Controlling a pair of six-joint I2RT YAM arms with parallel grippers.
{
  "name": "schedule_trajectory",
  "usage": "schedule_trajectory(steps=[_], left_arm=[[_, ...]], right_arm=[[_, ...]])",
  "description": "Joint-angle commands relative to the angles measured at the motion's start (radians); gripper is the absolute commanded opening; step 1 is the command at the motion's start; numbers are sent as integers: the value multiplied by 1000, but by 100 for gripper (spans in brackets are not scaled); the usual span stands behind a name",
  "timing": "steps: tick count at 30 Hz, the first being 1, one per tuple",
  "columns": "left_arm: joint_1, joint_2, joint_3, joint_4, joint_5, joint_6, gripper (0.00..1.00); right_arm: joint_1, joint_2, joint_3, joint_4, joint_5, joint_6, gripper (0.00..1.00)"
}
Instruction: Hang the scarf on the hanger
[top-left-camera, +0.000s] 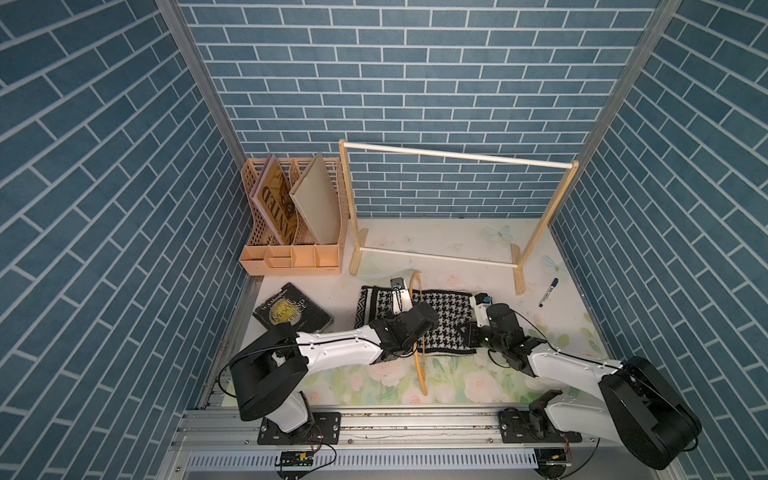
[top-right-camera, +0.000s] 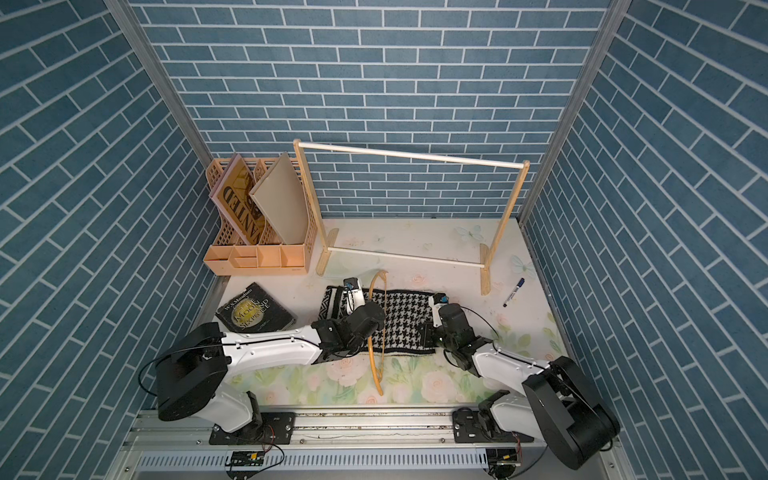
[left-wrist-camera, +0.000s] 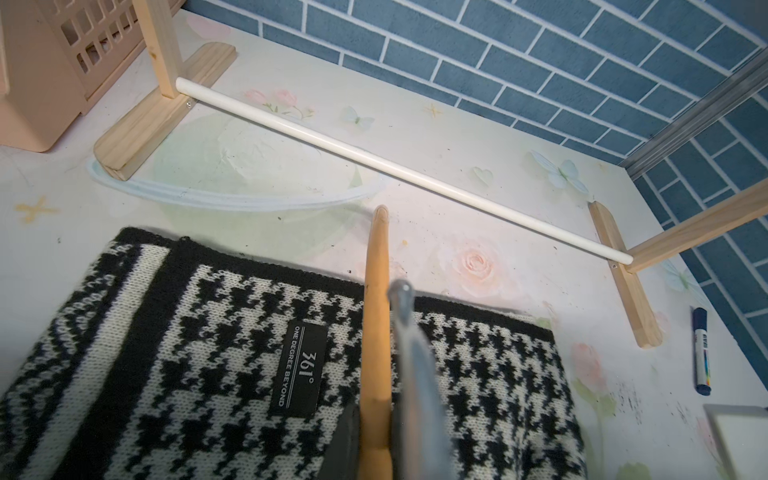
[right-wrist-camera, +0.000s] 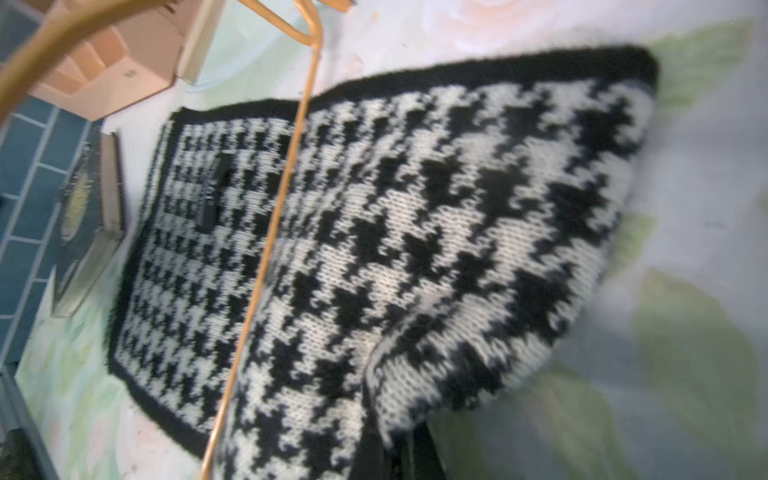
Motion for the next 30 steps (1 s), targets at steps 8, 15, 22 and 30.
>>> schedule_trajectory(steps=[8,15,22,30], left_arm=[[10,31,-16,-102,6,11,0],[10,41,-4,-89,19,19,0],[10,27,44,-100,17,49,0],[9,42,73,-93,30,61,0]], right_arm=[[109,9,37,357,-215,-73,0],[230,283,76,672,-238,-66,0],[276,534,127,930,-291,-28,0],[333,835,282,1078,-368,67,0]])
